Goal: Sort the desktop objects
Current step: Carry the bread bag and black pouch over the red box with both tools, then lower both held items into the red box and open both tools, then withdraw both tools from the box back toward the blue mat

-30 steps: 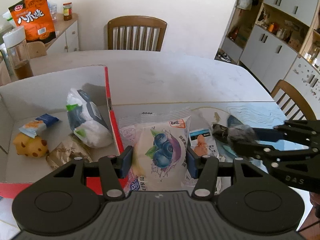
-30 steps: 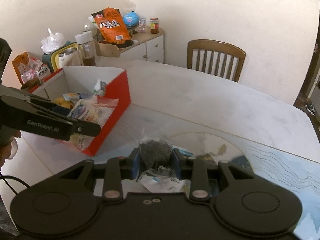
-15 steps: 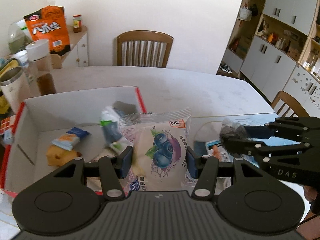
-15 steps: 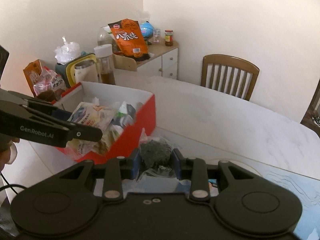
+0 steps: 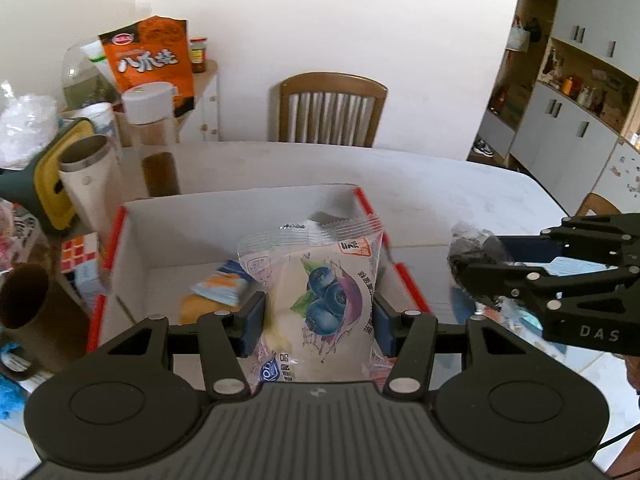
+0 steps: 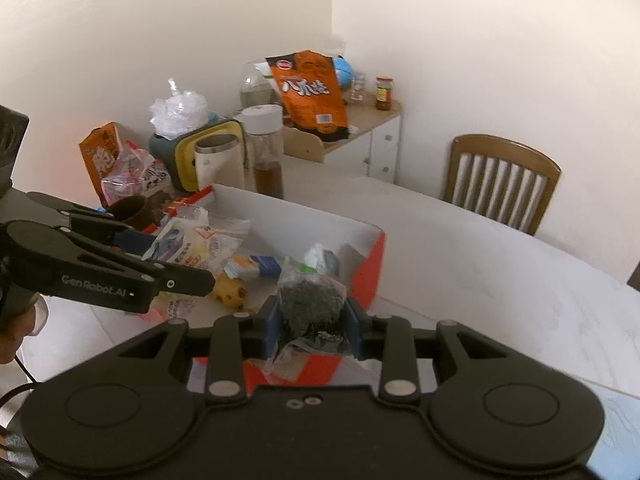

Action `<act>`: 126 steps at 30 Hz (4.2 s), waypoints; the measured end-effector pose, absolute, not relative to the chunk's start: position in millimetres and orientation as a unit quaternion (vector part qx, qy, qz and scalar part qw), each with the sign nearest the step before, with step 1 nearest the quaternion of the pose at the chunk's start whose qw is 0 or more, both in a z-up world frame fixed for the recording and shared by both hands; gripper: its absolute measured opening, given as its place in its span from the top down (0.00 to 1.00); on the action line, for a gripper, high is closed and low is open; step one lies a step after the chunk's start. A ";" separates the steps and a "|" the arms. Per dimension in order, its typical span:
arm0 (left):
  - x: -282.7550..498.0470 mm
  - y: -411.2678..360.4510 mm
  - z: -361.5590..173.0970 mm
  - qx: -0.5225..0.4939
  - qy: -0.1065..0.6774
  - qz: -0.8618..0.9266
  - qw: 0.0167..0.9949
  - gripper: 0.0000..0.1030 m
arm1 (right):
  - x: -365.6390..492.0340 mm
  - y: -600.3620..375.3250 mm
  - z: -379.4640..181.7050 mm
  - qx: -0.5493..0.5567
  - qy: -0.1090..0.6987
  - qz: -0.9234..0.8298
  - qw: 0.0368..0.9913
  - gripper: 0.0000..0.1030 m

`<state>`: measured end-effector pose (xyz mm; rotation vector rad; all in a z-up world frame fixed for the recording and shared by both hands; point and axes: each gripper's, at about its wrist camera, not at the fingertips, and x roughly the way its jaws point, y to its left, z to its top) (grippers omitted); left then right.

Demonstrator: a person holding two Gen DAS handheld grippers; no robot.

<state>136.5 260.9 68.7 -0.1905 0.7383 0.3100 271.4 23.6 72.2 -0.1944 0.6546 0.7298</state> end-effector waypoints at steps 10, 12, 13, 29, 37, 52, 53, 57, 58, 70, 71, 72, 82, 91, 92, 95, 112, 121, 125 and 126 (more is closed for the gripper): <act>132.6 310.7 70.9 -0.071 0.367 0.181 0.910 0.48 | 284.6 58.3 73.5 -0.099 0.315 0.365 0.870 0.67; 133.9 320.7 69.3 -0.068 0.371 0.184 0.908 0.48 | 286.5 63.2 72.0 -0.100 0.317 0.367 0.869 0.67; 135.3 325.0 67.8 -0.067 0.375 0.185 0.906 0.48 | 287.4 65.7 71.0 -0.101 0.318 0.368 0.868 0.67; 176.2 365.6 37.7 -0.043 0.420 0.198 0.884 0.48 | 312.8 114.2 44.0 -0.124 0.343 0.371 0.854 0.68; 200.0 377.6 20.6 -0.027 0.447 0.194 0.873 0.48 | 326.0 137.6 32.6 -0.155 0.346 0.363 0.851 0.68; 228.4 396.2 -6.8 -0.010 0.488 0.198 0.850 0.48 | 353.3 173.7 1.6 -0.184 0.397 0.358 0.825 0.68; 229.6 396.5 -7.3 -0.007 0.488 0.198 0.850 0.48 | 354.5 174.8 0.4 -0.182 0.400 0.360 0.823 0.68; 235.5 394.6 -11.1 0.006 0.496 0.194 0.847 0.48 | 358.4 179.6 -8.0 -0.186 0.415 0.359 0.815 0.68; 237.2 393.6 -12.7 0.012 0.498 0.194 0.845 0.48 | 359.3 180.0 -10.2 -0.186 0.418 0.358 0.814 0.68; 245.6 390.9 -18.4 0.044 0.507 0.194 0.839 0.47 | 365.7 179.2 -30.5 -0.188 0.452 0.339 0.803 0.68; 245.5 390.7 -18.5 0.044 0.507 0.194 0.839 0.47 | 365.8 179.0 -30.7 -0.188 0.452 0.338 0.804 0.67; 245.8 390.6 -18.5 0.044 0.507 0.194 0.839 0.47 | 366.4 178.9 -30.8 -0.187 0.452 0.338 0.804 0.67; 240.5 385.2 -13.9 0.046 0.494 0.183 0.849 0.34 | 364.4 175.4 -26.2 -0.177 0.454 0.351 0.800 0.48; 231.0 380.1 -4.0 0.042 0.485 0.182 0.854 0.29 | 353.9 164.8 -12.2 -0.168 0.439 0.356 0.808 0.41; 229.9 380.0 -2.2 0.041 0.484 0.182 0.855 0.29 | 353.0 163.0 -10.0 -0.166 0.438 0.356 0.809 0.41; 225.7 377.4 3.6 0.040 0.480 0.181 0.857 0.29 | 349.1 155.5 -1.5 -0.156 0.433 0.357 0.813 0.41; 186.4 341.1 40.5 0.015 0.446 0.156 0.881 0.25 | 308.0 109.8 39.9 -0.121 0.384 0.369 0.838 0.39; 156.7 311.6 56.8 0.003 0.412 0.144 0.900 0.20 | 285.3 85.0 57.8 -0.107 0.356 0.362 0.855 0.36; 146.1 299.4 58.9 -0.001 0.405 0.148 0.902 0.20 | 272.2 74.2 62.5 -0.114 0.337 0.357 0.864 0.29; 143.5 297.1 59.3 -0.004 0.403 0.147 0.903 0.20 | 268.9 71.8 63.6 -0.115 0.333 0.357 0.865 0.28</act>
